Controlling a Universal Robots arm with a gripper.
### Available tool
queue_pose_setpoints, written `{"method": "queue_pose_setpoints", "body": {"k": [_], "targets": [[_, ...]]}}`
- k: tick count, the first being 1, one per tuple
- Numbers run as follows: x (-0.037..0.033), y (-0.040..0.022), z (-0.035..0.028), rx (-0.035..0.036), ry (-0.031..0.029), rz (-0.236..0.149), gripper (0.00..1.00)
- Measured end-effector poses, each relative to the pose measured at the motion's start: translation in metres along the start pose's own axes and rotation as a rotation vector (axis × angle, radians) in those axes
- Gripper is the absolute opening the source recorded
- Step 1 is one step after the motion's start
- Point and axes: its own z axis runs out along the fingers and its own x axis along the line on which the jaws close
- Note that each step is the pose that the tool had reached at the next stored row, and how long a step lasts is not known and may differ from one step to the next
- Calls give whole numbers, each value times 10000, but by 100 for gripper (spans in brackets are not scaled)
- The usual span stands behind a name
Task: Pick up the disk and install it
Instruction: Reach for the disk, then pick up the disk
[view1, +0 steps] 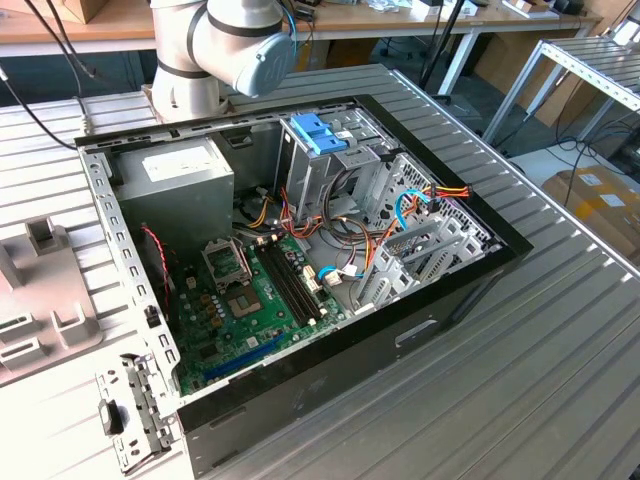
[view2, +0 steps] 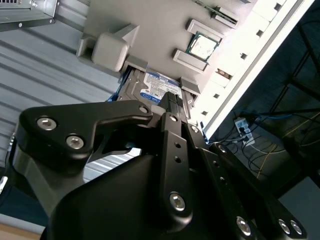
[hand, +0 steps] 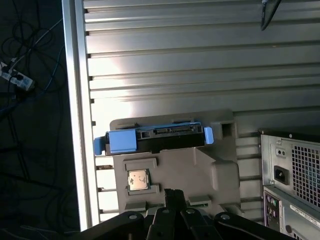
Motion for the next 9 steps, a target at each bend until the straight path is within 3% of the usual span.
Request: {"method": "queue_pose_setpoints", "body": {"k": [9], "targets": [[0, 0, 1, 0, 1, 0, 11]]}}
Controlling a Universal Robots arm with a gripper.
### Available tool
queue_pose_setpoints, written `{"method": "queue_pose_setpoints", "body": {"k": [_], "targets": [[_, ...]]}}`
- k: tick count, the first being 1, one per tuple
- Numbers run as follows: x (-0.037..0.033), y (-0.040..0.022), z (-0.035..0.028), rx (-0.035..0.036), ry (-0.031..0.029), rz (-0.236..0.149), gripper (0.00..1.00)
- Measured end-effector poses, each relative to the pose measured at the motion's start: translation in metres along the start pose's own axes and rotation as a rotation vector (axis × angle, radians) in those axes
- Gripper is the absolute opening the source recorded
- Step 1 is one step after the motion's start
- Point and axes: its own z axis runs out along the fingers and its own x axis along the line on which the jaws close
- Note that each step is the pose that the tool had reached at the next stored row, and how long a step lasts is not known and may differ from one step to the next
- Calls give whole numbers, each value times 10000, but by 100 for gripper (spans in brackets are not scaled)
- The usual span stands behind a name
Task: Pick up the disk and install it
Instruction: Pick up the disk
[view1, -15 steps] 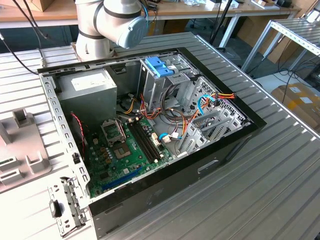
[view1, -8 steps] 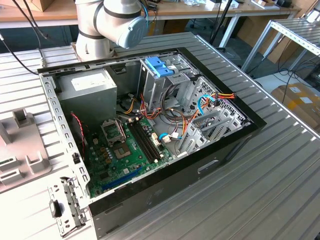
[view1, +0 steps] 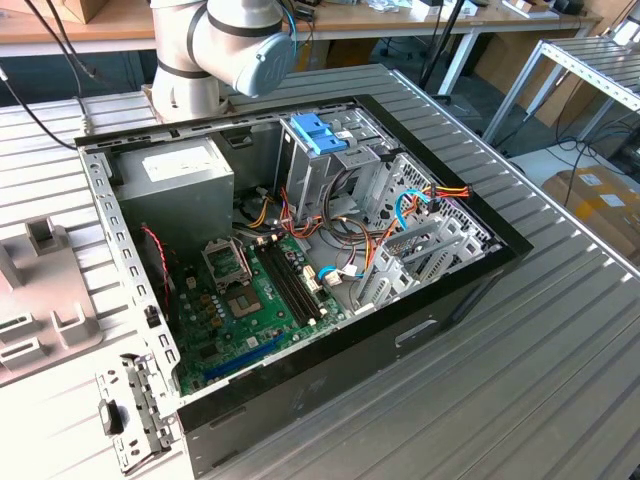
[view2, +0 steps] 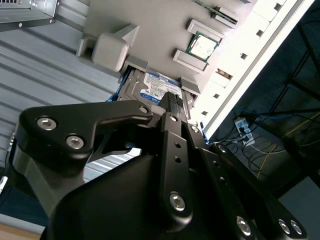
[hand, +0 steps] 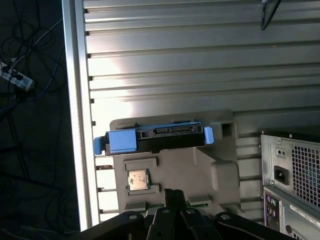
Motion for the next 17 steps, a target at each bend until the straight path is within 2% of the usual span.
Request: {"method": "queue_pose_setpoints", "body": {"k": [8, 17], "targets": [[0, 0, 1, -7, -8, -215, 11], [0, 0, 1, -32, -34, -1053, 11]]}}
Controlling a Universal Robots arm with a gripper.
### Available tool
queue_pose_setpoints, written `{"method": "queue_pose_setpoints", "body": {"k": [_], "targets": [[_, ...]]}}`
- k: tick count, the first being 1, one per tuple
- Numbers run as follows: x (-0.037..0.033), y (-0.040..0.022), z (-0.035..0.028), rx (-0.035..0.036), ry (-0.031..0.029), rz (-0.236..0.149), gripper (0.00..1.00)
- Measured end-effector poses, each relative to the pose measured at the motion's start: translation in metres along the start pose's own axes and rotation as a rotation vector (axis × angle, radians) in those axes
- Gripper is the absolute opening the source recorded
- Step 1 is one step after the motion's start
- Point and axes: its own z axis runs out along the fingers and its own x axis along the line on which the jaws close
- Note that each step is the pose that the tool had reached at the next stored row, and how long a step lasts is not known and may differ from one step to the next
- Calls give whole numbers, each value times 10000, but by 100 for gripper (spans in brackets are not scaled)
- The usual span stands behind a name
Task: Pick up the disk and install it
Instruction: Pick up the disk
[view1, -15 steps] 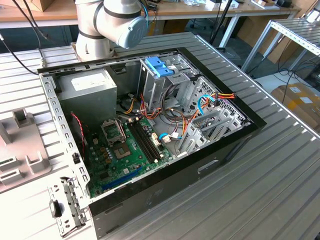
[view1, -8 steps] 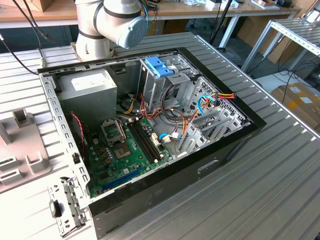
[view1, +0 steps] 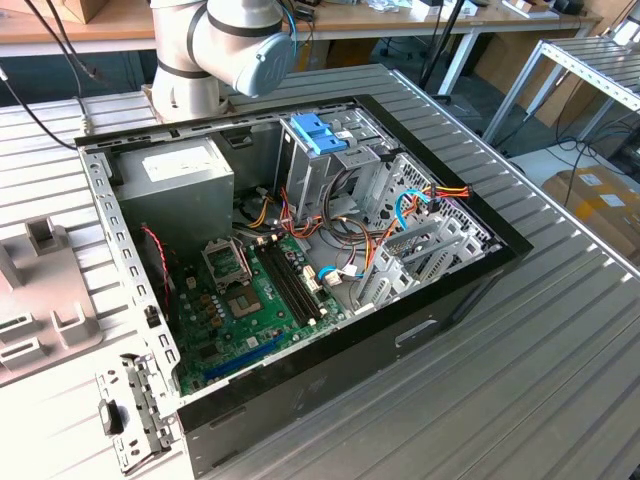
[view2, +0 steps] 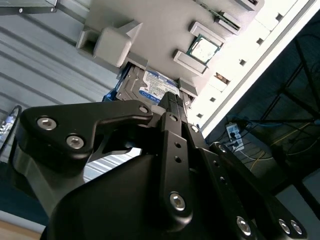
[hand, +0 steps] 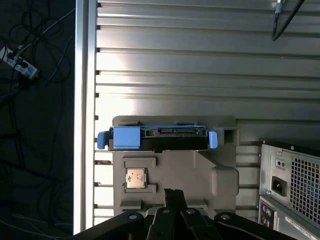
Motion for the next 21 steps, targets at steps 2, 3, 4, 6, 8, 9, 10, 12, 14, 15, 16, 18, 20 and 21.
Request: {"method": "queue_pose_setpoints", "body": {"k": [2, 3, 4, 6, 8, 9, 10, 12, 14, 15, 16, 18, 20, 21], "targets": [[0, 0, 0, -8, -8, -262, 11], [0, 0, 0, -11, -11, -361, 11], [0, 0, 0, -14, -15, -463, 11], [0, 0, 0, -18, -19, -602, 11], [0, 0, 0, -24, -25, -784, 11], [0, 0, 0, -26, -26, -851, 11], [0, 0, 0, -28, -29, -912, 11], [0, 0, 0, -32, -33, -1050, 11], [0, 0, 0, -39, -40, -1270, 11], [0, 0, 0, -41, -42, -1337, 11], [0, 0, 0, -44, -45, -1443, 11], [0, 0, 0, -50, -51, -1637, 11], [0, 0, 0, -54, -56, -1781, 11], [0, 0, 0, -56, -58, -1851, 11]]}}
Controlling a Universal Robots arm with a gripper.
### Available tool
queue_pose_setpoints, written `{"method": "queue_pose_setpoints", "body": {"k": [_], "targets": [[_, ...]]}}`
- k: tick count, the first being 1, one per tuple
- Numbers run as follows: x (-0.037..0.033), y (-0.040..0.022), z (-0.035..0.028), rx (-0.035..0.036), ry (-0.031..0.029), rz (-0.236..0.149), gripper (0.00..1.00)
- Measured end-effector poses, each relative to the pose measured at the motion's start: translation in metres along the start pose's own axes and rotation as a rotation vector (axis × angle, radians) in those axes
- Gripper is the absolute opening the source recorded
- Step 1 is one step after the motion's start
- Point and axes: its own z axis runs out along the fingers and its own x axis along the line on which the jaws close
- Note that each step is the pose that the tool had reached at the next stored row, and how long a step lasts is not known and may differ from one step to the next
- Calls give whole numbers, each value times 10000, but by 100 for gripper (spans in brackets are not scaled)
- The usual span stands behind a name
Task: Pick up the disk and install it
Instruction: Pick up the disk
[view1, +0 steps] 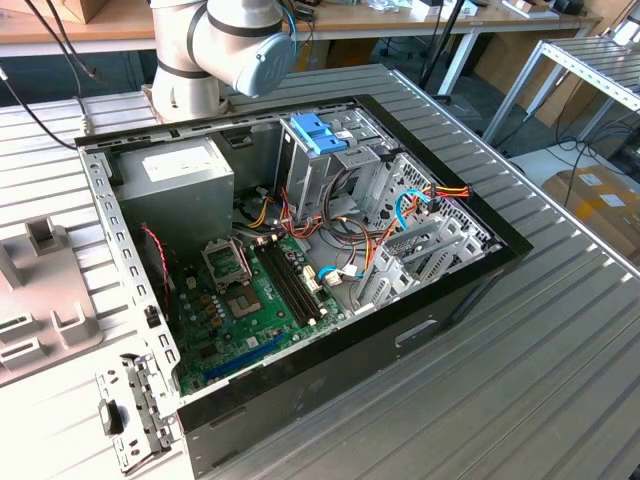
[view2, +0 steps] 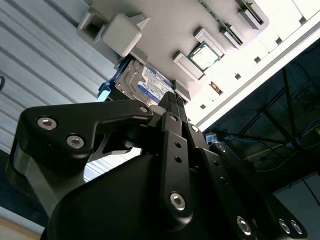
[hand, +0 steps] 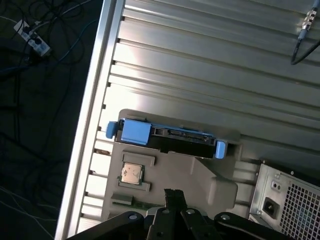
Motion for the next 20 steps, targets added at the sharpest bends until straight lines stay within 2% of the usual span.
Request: {"method": "queue_pose_setpoints", "body": {"k": [5, 17, 20], "targets": [[0, 0, 0, -14, -15, -467, 11], [0, 0, 0, -38, -40, -1259, 11], [0, 0, 0, -49, -51, -1596, 11]]}}
